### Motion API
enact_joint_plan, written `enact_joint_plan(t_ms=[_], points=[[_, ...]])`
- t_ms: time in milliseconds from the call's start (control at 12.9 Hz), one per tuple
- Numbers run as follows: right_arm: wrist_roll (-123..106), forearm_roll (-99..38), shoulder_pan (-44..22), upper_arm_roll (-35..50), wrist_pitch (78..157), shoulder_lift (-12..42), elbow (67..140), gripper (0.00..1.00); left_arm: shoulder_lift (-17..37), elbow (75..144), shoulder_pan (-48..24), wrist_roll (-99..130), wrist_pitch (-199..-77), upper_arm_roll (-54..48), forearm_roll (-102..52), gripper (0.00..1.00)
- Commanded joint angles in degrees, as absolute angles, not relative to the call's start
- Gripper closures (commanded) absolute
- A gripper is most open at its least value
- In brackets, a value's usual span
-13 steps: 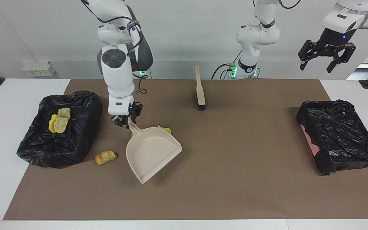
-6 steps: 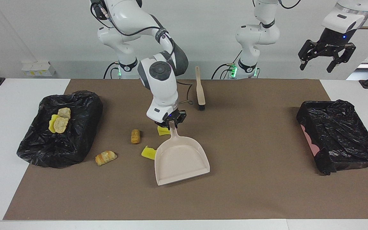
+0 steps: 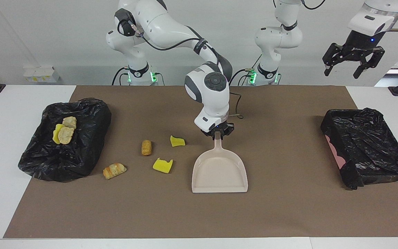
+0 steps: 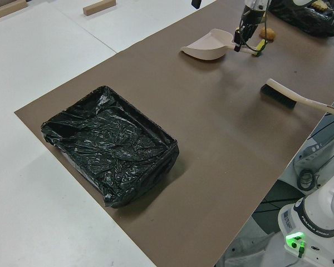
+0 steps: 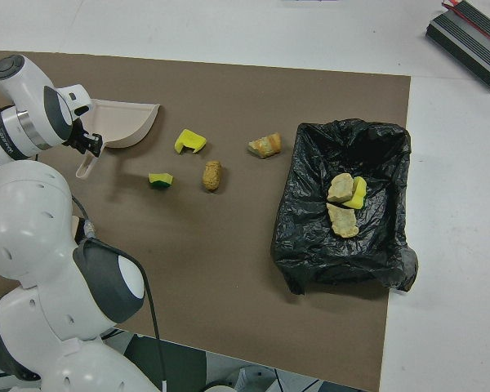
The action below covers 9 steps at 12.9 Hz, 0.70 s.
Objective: Sweep and dump trash in bin
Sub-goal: 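Set the empty dustpan back on the table center with the right gripper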
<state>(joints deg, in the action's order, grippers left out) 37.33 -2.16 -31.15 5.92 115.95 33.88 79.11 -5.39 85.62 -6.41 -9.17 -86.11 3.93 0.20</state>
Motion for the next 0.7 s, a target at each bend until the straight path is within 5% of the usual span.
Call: enact_joint_plan(t_ms=[0,309,618], points=[[35.96,-4.47,-30.24,5.71,115.75,33.06,77.78,0.0,-4.92,84.02,-5.89,-9.4,-84.73,3.52,0.97,0.0],[34.72,-4.83,-30.75,6.24,108.91,24.64,81.98,0.0,-4.92,84.02,-5.89,-9.4,-84.73,3.52,0.97,0.0],[37.34,-5.01,-34.26,6.5,107.93,13.91,96.3,0.0,-4.92,84.02,-5.89,-9.4,-84.73,3.6,0.97,0.0]])
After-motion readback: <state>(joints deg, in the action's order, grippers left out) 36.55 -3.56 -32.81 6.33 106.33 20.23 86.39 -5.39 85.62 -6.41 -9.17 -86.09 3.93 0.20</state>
